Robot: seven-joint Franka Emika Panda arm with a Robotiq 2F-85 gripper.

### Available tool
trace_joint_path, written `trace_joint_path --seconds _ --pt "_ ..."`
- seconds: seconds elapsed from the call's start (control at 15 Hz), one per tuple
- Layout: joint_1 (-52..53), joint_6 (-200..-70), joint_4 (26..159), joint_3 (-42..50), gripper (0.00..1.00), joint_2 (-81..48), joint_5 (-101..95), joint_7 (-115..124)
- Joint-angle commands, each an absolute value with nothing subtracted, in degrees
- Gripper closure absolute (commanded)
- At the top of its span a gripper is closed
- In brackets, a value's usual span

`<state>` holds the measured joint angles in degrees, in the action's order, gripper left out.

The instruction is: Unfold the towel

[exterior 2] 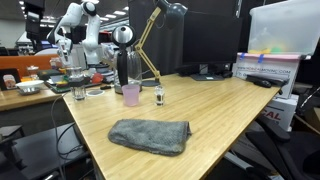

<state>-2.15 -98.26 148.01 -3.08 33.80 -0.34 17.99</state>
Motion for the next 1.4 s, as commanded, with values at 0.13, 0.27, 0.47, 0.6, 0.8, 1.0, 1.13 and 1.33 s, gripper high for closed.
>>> trace_joint_path --seconds 0.13,0.27,0.47,0.6,0.8,1.0,1.13,1.33 --pt "-5.7 -106.1 147.9 -0.6 0.00 27.6 0.6 19.5" --pt "-6.9 -109.5 148.2 0.4 0.00 24.5 0.3 20.4" --pt "-9.9 -113.4 148.8 2.1 0.00 19.9 -0.6 25.0" --pt "-12.1 -115.4 149.3 4.2 0.00 17.1 0.6 27.9" --pt "-12.8 -114.8 149.6 6.0 0.00 16.0 0.3 27.4" --pt "-12.9 -114.8 149.4 6.4 0.00 15.1 0.3 27.3" --pt "-12.7 -114.8 149.4 6.0 0.00 15.5 0.3 27.4" --pt "-12.7 -114.8 149.4 6.1 0.00 15.5 0.3 27.4"
